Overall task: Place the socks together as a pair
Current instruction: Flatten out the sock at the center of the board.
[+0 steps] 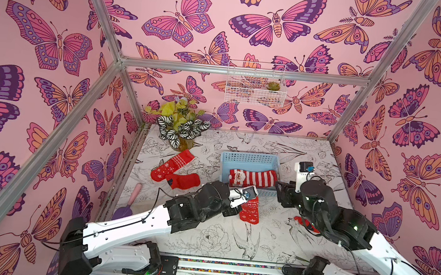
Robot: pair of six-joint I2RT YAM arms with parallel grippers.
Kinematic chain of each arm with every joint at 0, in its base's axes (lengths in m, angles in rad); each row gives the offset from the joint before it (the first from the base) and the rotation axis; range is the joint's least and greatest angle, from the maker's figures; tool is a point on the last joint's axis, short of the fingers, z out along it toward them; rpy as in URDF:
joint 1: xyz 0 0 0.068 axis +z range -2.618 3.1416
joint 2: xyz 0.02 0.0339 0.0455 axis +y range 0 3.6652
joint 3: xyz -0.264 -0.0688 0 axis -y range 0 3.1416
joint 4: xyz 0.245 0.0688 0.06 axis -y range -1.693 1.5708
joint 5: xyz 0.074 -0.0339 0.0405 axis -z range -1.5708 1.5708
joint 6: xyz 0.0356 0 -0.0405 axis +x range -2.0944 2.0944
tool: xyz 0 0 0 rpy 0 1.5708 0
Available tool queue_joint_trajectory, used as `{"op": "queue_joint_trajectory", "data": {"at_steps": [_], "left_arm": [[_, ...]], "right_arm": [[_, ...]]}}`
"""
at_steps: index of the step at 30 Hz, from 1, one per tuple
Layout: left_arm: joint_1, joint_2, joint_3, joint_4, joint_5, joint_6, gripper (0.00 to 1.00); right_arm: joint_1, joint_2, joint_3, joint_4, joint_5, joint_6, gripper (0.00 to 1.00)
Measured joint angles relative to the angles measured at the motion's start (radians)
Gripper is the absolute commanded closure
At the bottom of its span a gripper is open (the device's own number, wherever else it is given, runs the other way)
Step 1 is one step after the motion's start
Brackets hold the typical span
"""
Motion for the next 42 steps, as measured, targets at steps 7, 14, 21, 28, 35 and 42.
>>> {"op": "queue_joint_trajectory", "data": {"at_steps": [7,14,21,28,35,42], "left_arm": [[0.029,0.041,0.145,-0.226,0.002,-0.384,0.99],[0.181,0.035,0.134,-0.434,0.087,-0.566,0.99],[0.223,-0.166,0.098,-0.465,0.212,-0.726,0.99],[0.148,-0.082,0.029,-0.283,0.362,-0.935,0.99],[0.097,-0.072,-0.060,-0.015,0.347,-1.075,0.99],[0.097,-0.168,-0.362,0.064,0.200,-1.224,0.63]], "right_arm": [[0.000,-0.141,-0.103,-0.018,0.122,0.092,0.40],[0.000,-0.179,-0.146,-0.068,0.141,0.175,0.40],[0.000,-0.196,-0.202,-0.103,0.140,0.239,0.39],[0.000,-0.224,-0.222,-0.111,0.140,0.277,0.39],[0.000,-0.243,-0.225,-0.130,0.139,0.303,0.39],[0.000,-0.188,-0.271,-0.113,0.112,0.333,0.41]]}}
